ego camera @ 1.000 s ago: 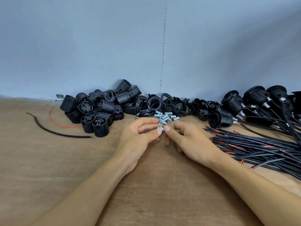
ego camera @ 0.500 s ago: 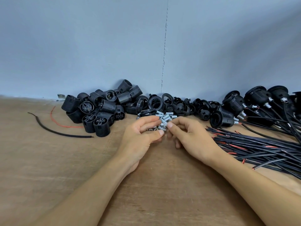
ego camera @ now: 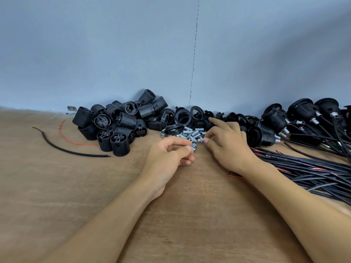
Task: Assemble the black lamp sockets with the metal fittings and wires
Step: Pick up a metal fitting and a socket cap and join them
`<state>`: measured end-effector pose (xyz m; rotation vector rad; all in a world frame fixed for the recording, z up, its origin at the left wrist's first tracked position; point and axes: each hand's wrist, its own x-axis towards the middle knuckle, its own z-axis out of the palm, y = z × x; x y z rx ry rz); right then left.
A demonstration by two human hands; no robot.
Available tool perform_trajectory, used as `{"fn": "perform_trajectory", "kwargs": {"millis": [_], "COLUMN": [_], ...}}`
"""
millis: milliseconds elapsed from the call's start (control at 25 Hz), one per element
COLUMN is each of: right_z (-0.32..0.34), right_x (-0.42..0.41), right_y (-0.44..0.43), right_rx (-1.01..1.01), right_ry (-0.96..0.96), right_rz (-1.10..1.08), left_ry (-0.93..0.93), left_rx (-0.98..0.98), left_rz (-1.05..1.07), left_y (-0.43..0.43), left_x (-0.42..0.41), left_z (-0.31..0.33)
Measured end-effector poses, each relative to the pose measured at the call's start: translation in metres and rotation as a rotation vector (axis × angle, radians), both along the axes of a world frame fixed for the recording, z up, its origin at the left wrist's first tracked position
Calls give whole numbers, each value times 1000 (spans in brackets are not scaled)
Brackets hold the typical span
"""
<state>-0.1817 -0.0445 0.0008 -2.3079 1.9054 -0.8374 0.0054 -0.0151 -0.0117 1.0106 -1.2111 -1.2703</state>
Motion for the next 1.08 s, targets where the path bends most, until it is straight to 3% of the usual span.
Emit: {"fn": "perform_trajectory", "kwargs": {"millis": [240, 480, 640, 880, 1000, 1080], "right_z": [-1, 1, 15, 21, 16, 13], "right_x": [-2, -3, 4, -4, -6, -5], "right_y": [2, 3, 12, 18, 22, 24], "right_rx": [-75, -99, -126, 293, 352, 363], "right_ry": [23, -141, -467, -1072, -1147, -1067], "right_rz": [7, -18, -1, 73, 126, 78], "left_ry": [-21, -20, 4, -22, -105, -214], "left_rx": [3, 0, -3, -36, -63, -90], "left_rz": [-6, -2, 10, 26, 8, -24], "left_y": [1, 2, 2, 3, 4, 5], "left_x": [1, 0, 1, -1, -2, -2], "left_z": [1, 2, 2, 2, 1, 1]}}
